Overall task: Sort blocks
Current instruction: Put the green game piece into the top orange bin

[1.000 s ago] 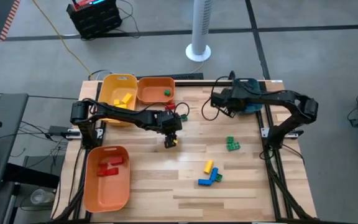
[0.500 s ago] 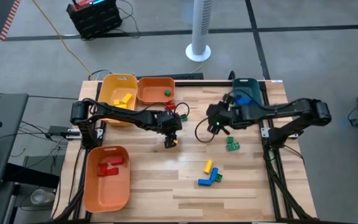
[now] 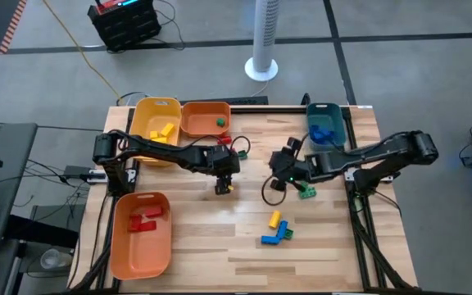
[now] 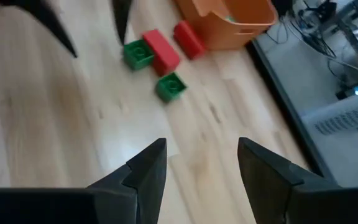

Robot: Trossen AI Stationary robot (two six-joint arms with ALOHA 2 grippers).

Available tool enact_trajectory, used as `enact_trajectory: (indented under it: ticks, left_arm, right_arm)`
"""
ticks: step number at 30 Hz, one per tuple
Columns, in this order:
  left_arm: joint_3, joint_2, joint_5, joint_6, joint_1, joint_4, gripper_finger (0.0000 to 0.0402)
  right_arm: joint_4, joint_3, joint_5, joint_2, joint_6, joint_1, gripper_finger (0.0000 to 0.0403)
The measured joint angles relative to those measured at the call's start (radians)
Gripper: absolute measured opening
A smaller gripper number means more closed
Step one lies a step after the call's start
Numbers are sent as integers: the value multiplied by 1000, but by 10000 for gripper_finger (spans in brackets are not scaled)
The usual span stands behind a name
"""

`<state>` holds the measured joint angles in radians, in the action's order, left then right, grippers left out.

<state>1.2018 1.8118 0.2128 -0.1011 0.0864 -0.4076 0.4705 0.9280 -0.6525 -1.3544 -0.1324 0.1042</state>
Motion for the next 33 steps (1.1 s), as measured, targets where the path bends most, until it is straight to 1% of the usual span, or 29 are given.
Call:
enact_trajectory:
  ticks: [2,4,7,9,12,16,17,19,21,24,26,30,33]
  left_arm:
    - [0,0,16,-54,0,0,240]
    - [0,0,31,-84,0,-2,240]
    - [0,0,36,-94,0,-5,240]
    - [0,0,36,-88,0,-5,240]
    - [0,0,36,-59,0,-7,240]
    - [0,0,36,-30,0,-21,240]
    - [0,0,36,-28,0,-25,240]
    - [0,0,36,-29,0,-26,240]
    - [0,0,36,-32,0,-27,240]
    - [0,0,35,-33,0,-27,240]
    - [0,0,26,-32,0,-28,240]
    - [0,0,4,-31,-1,-28,240]
    - [0,0,3,-30,-1,-32,240]
  right_arm:
    - [-49,-43,0,0,-5,15,208]
    - [-57,-61,0,0,-31,23,208]
    - [-48,-72,0,2,-76,53,208]
    - [-27,-72,28,2,-84,89,209]
    - [16,-72,129,2,-100,141,210]
    - [42,-72,340,2,-153,191,211]
    - [52,-72,376,1,-168,207,211]
    - [115,-71,401,-5,-211,235,211]
    - [234,-71,406,-6,-275,256,211]
    - [406,-71,406,-6,-377,257,211]
    - [492,-71,407,-6,-411,254,211]
    - [600,-71,450,-6,-411,242,211]
    - [636,-75,469,-6,-377,223,211]
